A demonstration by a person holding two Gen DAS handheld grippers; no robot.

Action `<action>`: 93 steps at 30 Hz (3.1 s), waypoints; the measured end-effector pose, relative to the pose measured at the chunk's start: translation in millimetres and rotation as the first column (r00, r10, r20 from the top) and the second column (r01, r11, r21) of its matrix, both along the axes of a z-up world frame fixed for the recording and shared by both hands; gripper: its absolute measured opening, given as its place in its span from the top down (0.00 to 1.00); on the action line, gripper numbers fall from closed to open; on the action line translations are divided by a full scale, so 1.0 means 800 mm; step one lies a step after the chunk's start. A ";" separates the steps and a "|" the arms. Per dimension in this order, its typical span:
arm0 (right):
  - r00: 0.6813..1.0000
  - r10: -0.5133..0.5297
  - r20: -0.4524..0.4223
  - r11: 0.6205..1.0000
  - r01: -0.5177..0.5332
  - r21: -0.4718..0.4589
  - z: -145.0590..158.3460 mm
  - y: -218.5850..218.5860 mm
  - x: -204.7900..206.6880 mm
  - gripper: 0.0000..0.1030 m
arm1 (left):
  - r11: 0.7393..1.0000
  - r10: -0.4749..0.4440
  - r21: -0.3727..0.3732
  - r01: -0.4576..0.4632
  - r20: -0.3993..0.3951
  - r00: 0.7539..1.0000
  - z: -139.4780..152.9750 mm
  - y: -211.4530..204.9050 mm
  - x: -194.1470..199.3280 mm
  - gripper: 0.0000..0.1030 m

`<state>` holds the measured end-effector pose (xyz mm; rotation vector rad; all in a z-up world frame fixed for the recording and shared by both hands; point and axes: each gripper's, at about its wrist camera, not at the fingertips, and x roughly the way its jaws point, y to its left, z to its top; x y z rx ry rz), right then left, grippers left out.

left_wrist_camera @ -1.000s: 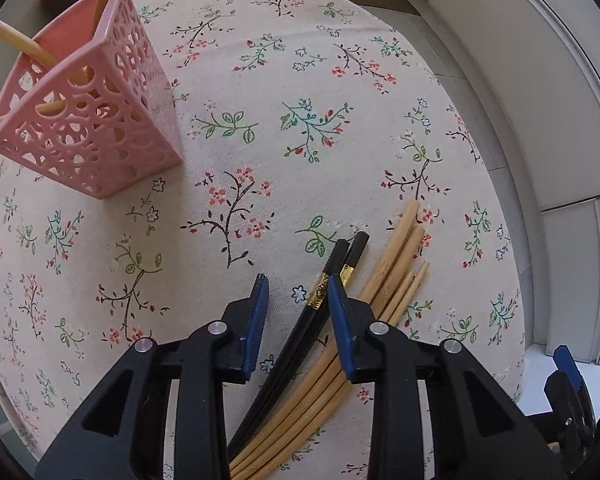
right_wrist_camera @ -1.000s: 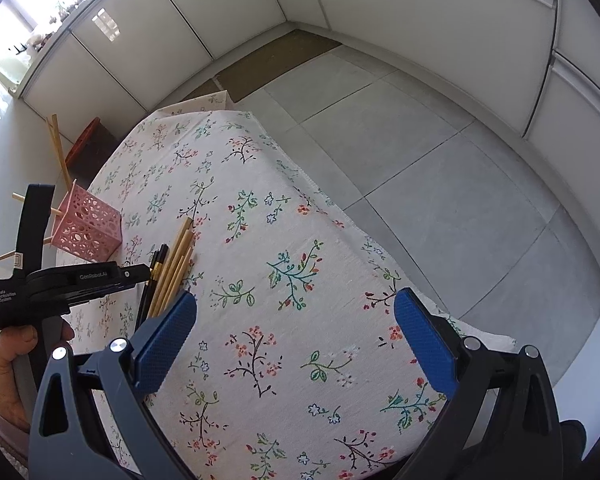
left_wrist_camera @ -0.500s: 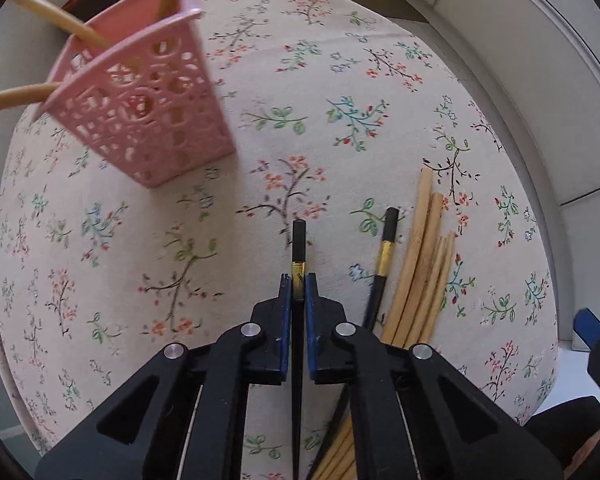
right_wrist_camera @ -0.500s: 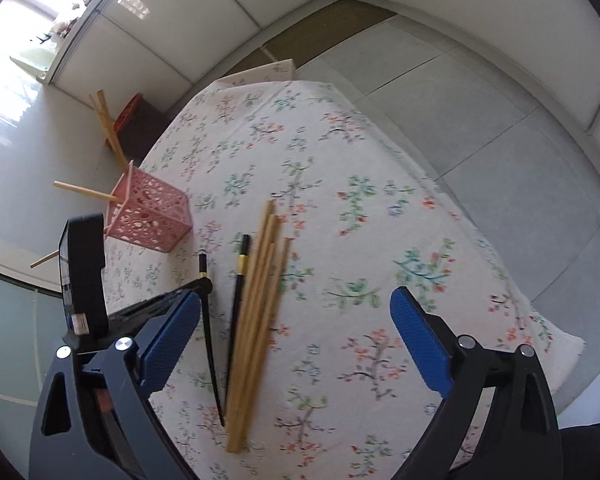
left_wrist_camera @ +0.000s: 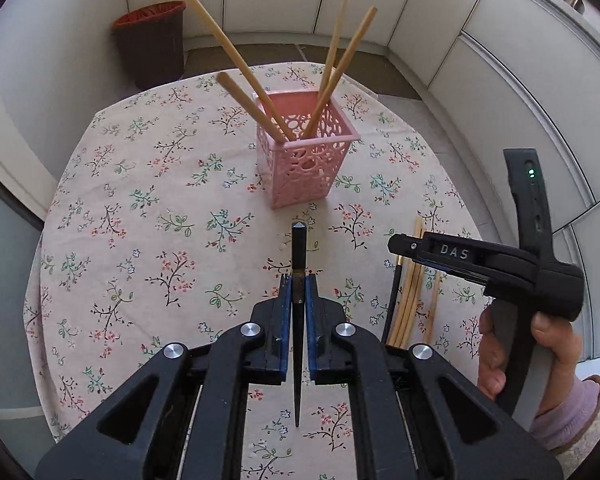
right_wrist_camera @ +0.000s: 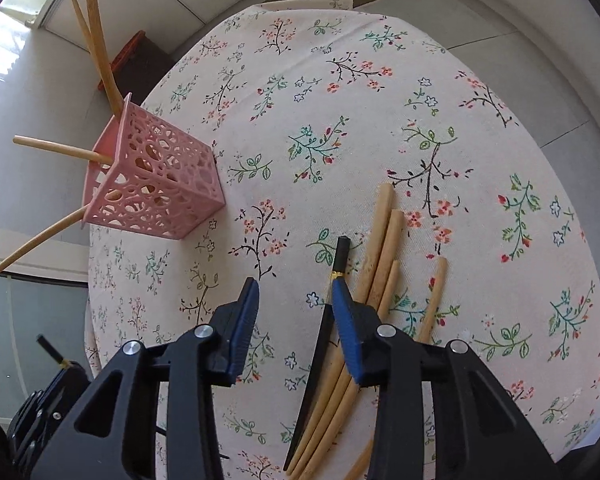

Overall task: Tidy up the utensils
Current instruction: 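Grasp a black chopstick with the left gripper while the right gripper grasps another black chopstick, then carry both black chopsticks to the pink cup and lower them in, then open both grippers and withdraw them from the pink cup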

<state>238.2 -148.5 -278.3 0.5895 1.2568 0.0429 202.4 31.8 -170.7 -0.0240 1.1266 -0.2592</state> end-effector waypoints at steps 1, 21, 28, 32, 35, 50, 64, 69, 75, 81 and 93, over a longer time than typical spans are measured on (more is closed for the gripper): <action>1.000 -0.009 -0.005 1.000 0.009 -0.027 0.000 0.002 0.003 0.63 | 1.000 0.004 -0.008 -0.004 0.003 1.000 0.002 0.006 0.000 0.94; 0.992 0.012 0.124 1.000 -0.012 -0.004 0.039 0.018 -0.023 0.93 | 1.000 0.020 -0.009 -0.019 0.090 0.996 0.050 0.019 -0.028 0.94; 0.963 0.055 0.264 0.998 -0.060 0.012 0.096 0.015 -0.089 0.93 | 1.000 0.014 -0.005 -0.013 0.151 0.988 0.075 0.006 -0.050 0.94; 0.932 0.069 0.355 0.997 -0.078 0.012 0.132 0.018 -0.124 0.93 | 1.000 0.010 0.008 -0.012 0.192 0.981 0.088 -0.001 -0.062 0.94; 0.900 0.086 0.427 0.996 -0.090 -0.011 0.164 0.013 -0.148 0.93 | 1.000 0.009 0.001 -0.009 0.224 0.974 0.099 -0.004 -0.074 0.94; 0.775 0.077 0.628 0.997 -0.040 -0.072 0.295 -0.020 -0.181 0.93 | 0.998 0.066 -0.033 -0.058 0.387 0.920 0.179 -0.010 -0.095 0.94; 0.710 0.053 0.702 0.997 0.003 -0.079 0.337 -0.027 -0.097 0.93 | 0.987 0.158 -0.063 -0.145 0.470 0.869 0.214 -0.020 -0.003 0.94; 0.706 0.079 0.703 0.994 -0.005 -0.107 0.328 -0.015 -0.068 0.93 | 0.981 0.194 -0.080 -0.177 0.423 0.885 0.174 -0.015 0.048 0.94; 0.723 0.120 0.680 0.989 -0.025 -0.147 0.299 0.004 -0.030 0.93 | 0.983 0.185 -0.080 -0.167 0.357 0.916 0.119 -0.014 0.078 0.83; 0.739 0.145 0.658 0.984 -0.038 -0.174 0.273 0.025 -0.001 0.93 | 0.963 0.264 -0.159 -0.217 0.402 0.877 0.146 0.022 0.062 0.75; 0.718 0.231 0.656 0.962 -0.066 -0.265 0.255 0.072 0.024 0.83 | 0.949 0.312 -0.118 -0.291 0.448 0.837 0.168 0.041 0.045 0.66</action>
